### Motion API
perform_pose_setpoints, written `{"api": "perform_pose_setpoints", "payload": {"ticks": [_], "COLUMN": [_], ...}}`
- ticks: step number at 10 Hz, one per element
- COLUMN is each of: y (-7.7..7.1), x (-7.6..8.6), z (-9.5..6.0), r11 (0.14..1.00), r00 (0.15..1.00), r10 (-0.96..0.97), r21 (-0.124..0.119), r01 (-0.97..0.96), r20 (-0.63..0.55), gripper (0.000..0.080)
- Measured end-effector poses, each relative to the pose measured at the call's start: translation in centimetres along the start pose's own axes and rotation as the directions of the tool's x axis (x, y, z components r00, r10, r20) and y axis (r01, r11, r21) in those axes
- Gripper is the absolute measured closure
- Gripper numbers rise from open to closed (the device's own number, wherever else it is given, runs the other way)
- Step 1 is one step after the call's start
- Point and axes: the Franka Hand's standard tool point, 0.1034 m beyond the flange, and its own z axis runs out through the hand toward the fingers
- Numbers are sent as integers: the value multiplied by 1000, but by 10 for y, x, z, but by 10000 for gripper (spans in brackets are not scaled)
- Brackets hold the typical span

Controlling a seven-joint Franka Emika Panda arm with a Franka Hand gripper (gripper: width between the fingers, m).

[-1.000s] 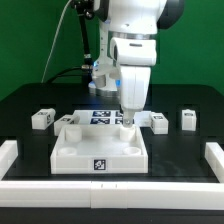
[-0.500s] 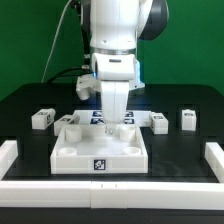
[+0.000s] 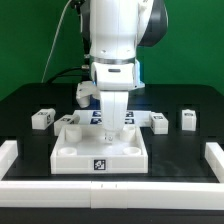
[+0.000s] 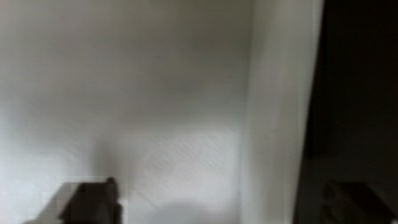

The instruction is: Assemble one leg

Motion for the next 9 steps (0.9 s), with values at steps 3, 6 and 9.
{"api": "perform_pose_setpoints", "payload": {"ticks": [3, 6, 9], "y": [0, 1, 2], "x": [0, 0, 0], "z": [0, -1, -1], "r11": [1000, 1000, 1000], "r00": [1000, 1000, 1000], "r10": [0, 1, 1], "r21": [1, -7, -8], "r01": [0, -1, -1], "r20": [0, 0, 0], "gripper": [648, 737, 738]}}
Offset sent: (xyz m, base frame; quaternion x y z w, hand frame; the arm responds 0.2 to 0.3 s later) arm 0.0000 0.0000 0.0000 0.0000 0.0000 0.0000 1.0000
